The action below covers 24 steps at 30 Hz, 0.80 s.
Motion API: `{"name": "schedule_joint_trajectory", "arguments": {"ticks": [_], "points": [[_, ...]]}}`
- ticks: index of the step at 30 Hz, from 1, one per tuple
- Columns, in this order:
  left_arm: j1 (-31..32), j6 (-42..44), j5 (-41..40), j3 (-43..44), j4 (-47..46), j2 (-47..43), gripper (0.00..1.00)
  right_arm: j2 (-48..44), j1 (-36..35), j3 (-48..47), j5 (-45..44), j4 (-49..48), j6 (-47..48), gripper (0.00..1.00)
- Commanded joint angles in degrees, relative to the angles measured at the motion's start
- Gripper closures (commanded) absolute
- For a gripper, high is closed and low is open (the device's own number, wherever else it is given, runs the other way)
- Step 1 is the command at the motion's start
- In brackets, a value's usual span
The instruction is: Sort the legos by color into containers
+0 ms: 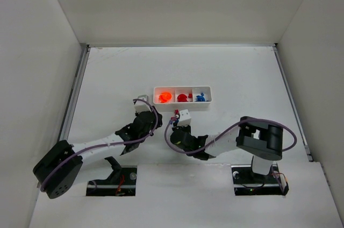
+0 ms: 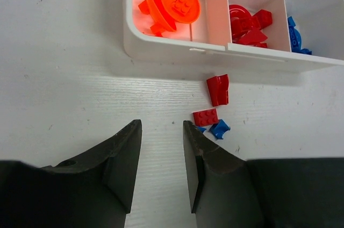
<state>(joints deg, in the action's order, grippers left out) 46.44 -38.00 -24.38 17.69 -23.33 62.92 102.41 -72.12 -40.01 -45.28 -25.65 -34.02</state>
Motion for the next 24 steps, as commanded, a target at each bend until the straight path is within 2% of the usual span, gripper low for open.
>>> {"name": "schedule_joint_trajectory", "arguments": {"ticks": [1,4,7,10,21,24], "points": [[0.9,0.4,-0.9,0.3,-1.5,1.3,0.66,-5.5,-1.9,3.3,-1.8,1.4,-2.4,0.78],[1.8,0.4,-1.0,0.8,-2.2,2.8,0.65,-5.9,-1.4,4.2,0.4,1.4,-3.0,0.73],[1.9,0.4,-1.0,1.0,-2.8,3.4,0.65,-4.0,1.9,2.7,3.0,1.4,-0.8,0.59],[1.7,0.4,-1.1,0.8,-2.8,3.0,0.65,-2.3,4.0,1.4,4.1,1.2,0.1,0.53],[1.7,0.1,-0.8,0.9,-3.1,3.4,0.65,2.5,7.3,-1.6,8.1,-0.9,1.7,0.53],[1.6,0.1,-0.8,0.9,-3.1,3.6,0.65,3.0,7.8,-1.5,9.6,-2.2,1.9,0.57]]}}
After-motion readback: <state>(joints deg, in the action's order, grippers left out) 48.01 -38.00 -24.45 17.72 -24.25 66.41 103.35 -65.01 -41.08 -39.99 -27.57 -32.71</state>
